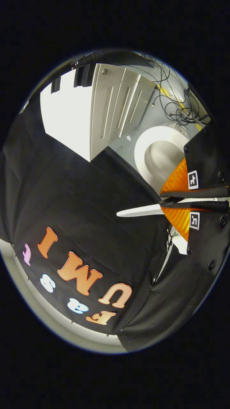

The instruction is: Open the toilet lid.

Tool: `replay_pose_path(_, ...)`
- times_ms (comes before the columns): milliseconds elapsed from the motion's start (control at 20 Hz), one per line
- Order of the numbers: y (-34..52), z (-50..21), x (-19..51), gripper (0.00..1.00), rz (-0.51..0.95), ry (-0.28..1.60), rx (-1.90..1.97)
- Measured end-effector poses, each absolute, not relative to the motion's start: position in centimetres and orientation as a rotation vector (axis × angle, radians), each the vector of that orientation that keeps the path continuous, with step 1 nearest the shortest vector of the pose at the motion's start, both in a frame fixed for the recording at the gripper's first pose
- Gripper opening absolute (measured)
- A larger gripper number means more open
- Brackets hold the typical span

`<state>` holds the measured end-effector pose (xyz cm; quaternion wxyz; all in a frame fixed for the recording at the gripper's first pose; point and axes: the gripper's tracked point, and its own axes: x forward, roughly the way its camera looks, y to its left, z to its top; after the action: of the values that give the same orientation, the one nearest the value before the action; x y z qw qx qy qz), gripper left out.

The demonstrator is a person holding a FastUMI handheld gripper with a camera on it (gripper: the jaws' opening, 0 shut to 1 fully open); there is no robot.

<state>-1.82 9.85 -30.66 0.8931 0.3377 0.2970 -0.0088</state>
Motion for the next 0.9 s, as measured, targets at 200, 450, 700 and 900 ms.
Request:
replay_pose_path(200, 12.3, -29.1, -1.6, 0.13, 0.014, 0.620, 0.619)
replay_pose_path(450, 14.8, -27.7, -1.4, 0.14, 0.038, 0.633, 0.593)
replay_pose_path(700, 17.7, -26.3, -1.3, 0.14, 0.081, 0.629, 0.567)
replay_pose_path(900, 19.7, -25.3, -1.5, 0.14, 0.102, 0.628, 0.540)
